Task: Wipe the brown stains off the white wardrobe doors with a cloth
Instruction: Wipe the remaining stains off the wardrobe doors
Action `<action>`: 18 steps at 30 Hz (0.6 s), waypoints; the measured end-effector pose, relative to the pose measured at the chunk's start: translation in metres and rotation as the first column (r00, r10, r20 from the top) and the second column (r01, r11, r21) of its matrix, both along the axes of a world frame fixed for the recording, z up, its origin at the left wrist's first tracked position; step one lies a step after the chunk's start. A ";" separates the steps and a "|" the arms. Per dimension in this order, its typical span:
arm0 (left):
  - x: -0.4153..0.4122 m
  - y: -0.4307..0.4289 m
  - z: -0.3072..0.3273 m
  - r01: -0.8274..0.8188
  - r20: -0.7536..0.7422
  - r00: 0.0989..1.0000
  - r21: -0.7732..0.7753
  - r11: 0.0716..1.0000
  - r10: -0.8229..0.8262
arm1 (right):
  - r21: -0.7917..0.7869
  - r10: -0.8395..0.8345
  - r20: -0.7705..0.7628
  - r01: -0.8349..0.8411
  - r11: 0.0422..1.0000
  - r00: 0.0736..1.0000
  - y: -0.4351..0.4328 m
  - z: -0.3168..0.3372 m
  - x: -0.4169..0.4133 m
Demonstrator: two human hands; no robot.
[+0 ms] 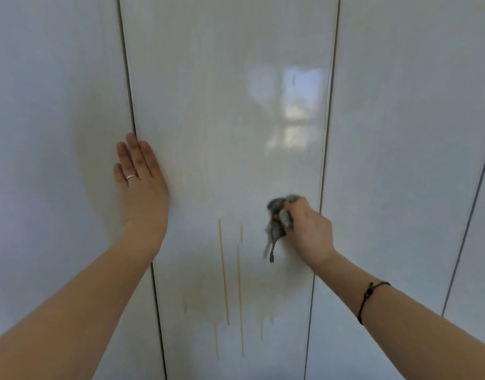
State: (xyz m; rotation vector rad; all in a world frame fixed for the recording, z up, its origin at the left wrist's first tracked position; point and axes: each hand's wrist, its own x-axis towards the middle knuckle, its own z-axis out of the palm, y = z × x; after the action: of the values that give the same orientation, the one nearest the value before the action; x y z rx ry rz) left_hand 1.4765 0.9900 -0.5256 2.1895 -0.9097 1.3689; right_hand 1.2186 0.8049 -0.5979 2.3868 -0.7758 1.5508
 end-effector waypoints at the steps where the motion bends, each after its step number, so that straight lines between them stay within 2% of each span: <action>1: 0.001 0.002 -0.014 0.002 -0.001 1.000 0.013 1.000 -0.002 | -0.038 -0.023 -0.122 0.019 0.999 0.992 0.005 -0.029 -0.005; 4: 0.004 0.008 -0.041 0.032 -0.004 0.999 0.056 0.998 -0.032 | -0.294 -0.027 -0.325 -0.074 0.953 0.945 0.001 -0.062 -0.020; 6: 0.007 0.009 -0.043 0.042 -0.011 0.999 0.038 0.998 -0.041 | -0.343 -0.069 -0.324 -0.049 0.938 0.943 -0.008 -0.028 -0.025; 7: 0.009 0.007 -0.043 0.046 -0.005 0.999 0.035 0.998 -0.046 | -0.323 -0.112 -0.212 0.039 0.946 0.971 -0.014 -0.001 -0.027; 8: 0.010 0.007 -0.043 0.040 -0.002 0.999 0.037 0.999 -0.040 | -0.231 -0.137 -0.048 0.123 0.965 0.989 -0.019 0.029 -0.028; 10: 0.011 0.006 -0.045 0.033 0.003 0.999 0.038 0.999 -0.033 | -0.049 -0.173 0.231 0.189 0.981 0.957 -0.028 0.078 -0.029; 11: 0.011 0.006 -0.045 0.036 0.001 0.999 0.044 0.998 -0.036 | -0.007 -0.164 0.306 0.175 0.985 0.938 -0.029 0.089 -0.027; 13: 0.010 0.006 -0.045 0.031 -0.004 1.000 0.046 0.998 -0.031 | 0.047 -0.106 0.361 0.095 0.994 0.927 -0.024 0.080 -0.020; 15: 0.009 0.005 -0.044 0.024 -0.016 1.000 0.041 0.999 -0.023 | 0.101 -0.075 0.323 0.045 0.994 0.944 -0.015 0.035 -0.017; 18: 0.005 0.007 -0.041 0.008 -0.041 0.999 0.041 0.999 -0.006 | 0.087 -0.071 0.020 0.069 0.994 0.997 -0.002 -0.054 -0.032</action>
State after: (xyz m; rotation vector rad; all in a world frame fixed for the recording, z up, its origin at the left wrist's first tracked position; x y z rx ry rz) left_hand 1.4820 0.9970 -0.5671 2.2340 -0.9375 1.3085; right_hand 1.1865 0.8032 -0.6518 2.3775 -0.9393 1.5497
